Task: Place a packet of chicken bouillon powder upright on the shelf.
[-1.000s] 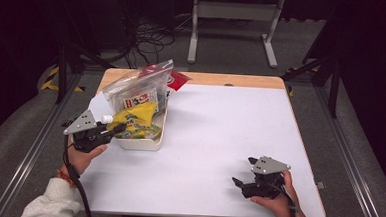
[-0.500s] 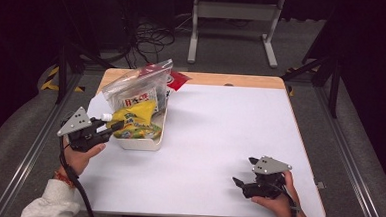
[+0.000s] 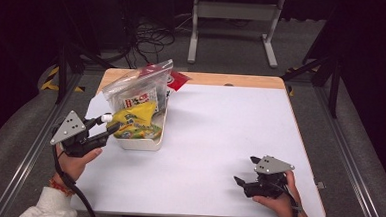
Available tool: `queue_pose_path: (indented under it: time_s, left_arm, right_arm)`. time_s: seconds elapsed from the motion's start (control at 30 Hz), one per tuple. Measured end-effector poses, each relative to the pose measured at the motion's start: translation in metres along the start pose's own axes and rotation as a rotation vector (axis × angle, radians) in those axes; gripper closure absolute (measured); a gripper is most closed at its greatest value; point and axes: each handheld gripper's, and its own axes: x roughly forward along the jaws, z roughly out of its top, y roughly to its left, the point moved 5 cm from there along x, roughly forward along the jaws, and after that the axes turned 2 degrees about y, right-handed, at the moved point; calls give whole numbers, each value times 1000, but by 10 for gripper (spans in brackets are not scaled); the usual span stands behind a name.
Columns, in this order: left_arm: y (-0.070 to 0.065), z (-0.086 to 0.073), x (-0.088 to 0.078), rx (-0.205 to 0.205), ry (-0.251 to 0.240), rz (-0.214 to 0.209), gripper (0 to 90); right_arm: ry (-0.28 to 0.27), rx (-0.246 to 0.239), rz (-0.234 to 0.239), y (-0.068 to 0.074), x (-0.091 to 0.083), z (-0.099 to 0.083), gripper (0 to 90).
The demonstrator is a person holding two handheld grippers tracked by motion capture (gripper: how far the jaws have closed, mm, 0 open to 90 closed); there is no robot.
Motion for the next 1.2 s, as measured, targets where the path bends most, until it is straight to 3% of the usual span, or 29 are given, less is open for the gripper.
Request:
queue_pose_path:
  time_s: [0.3,0.47,0.87,1.07,1.2]
  left_arm:
    - [-9,-2,-7,13,12,54,362]
    - [-15,-2,-12,24,12,67,310]
    - [-37,-6,-21,23,9,16,217]
    - [-52,-10,-15,23,16,-28,171]
    - [-56,-9,-11,22,22,-34,160]
  right_arm:
    - [-11,-2,-11,-3,-4,1,152]
    - [-18,-2,-21,-5,-6,2,152]
    - [-30,-12,-39,-6,-11,5,146]
    - [-37,-24,-49,-6,-15,7,141]
    - [-39,-22,-51,-7,-16,6,140]
